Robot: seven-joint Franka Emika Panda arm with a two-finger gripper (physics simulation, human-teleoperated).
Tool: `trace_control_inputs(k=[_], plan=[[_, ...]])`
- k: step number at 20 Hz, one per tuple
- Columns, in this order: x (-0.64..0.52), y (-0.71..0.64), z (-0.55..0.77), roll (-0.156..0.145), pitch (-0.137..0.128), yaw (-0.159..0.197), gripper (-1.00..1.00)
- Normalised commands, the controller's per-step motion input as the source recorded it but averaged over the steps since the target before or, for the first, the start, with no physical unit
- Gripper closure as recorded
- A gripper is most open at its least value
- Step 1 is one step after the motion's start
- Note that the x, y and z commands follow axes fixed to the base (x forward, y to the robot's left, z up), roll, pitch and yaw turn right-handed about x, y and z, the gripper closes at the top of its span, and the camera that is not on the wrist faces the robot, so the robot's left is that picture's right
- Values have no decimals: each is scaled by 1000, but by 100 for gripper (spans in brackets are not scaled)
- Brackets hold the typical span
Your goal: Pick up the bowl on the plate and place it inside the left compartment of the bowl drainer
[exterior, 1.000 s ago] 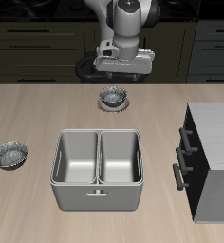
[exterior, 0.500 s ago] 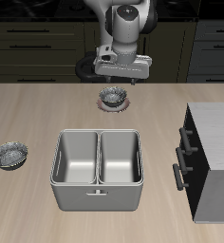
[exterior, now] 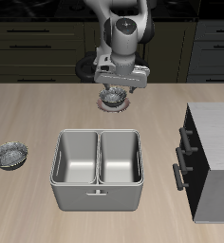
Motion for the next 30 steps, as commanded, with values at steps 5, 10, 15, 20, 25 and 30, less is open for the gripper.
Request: trace_control_inputs(k=[5,10,15,20,25,30], plan=[[3,137,-276,17,61,-36,-100],[-8,253,-288,54,68,-36,-100],[-4,61,-179,42,43,-94,-100],[-109,-121,186,-7,-63,-12,100],[-24,-34,103,1,-21,-4,100],[-51,-98,121,-23,-28,18,100]])
